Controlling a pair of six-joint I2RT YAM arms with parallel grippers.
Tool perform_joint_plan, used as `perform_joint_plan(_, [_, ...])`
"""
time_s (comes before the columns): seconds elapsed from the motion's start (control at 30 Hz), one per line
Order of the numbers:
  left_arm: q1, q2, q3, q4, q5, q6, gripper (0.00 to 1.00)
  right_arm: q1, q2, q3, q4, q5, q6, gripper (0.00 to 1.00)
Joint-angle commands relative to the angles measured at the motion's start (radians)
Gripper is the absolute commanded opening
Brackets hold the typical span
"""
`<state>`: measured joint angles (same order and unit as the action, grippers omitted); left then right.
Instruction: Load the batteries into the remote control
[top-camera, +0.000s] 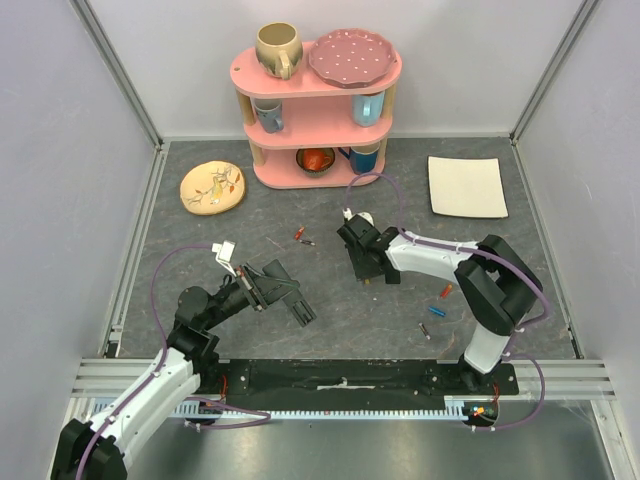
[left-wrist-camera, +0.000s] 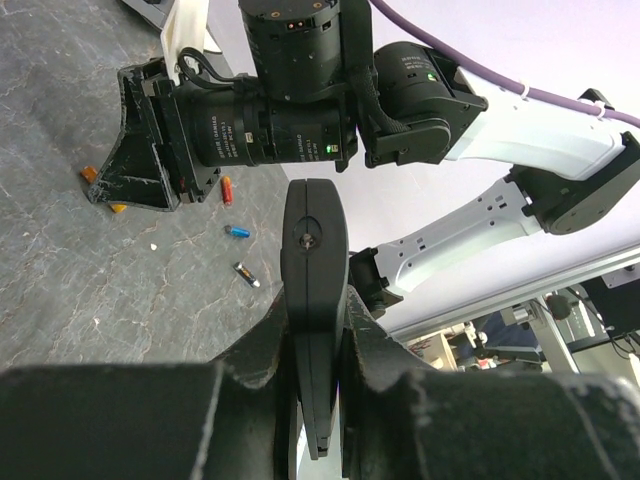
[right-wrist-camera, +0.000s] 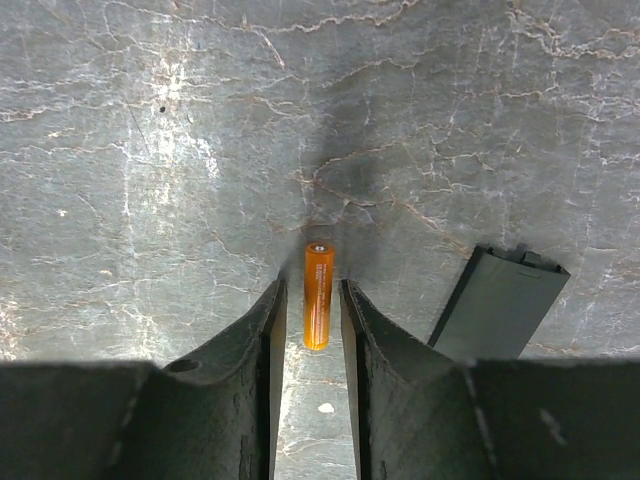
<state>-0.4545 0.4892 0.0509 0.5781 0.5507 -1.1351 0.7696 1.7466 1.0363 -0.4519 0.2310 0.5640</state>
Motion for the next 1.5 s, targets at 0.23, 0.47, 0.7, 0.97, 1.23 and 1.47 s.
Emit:
perform_joint_plan(0.23, [0.005,0.008,-0.086,0.051,0.022,0.026,0.02,0.003,0.062,0.090,-0.096,-0.016,-0.070,0.30])
perform_joint_plan(0.47, [0.005,0.014,-0.091,0.060,0.022,0.024,0.02,0.000,0.079,0.085,-0.096,-0.047,-0.078,0.20])
perform_joint_plan(0.7, [0.005,0.052,-0.080,0.081,0.015,0.026,0.02,0.002,0.010,0.067,-0.067,-0.055,-0.047,0.00])
perform_joint_plan(0.97, [-0.021,0.251,-0.056,0.300,-0.015,-0.014,0.02,0.094,-0.393,-0.067,0.090,-0.003,0.046,0.00])
perform_joint_plan(1.23, [-0.059,0.488,0.000,0.580,-0.090,-0.067,0.02,0.262,-0.688,-0.159,0.121,0.109,0.099,0.00])
perform_joint_plan(1.47, [-0.079,0.741,0.013,0.903,-0.106,-0.161,0.02,0.402,-0.684,-0.105,0.105,0.200,0.068,0.00])
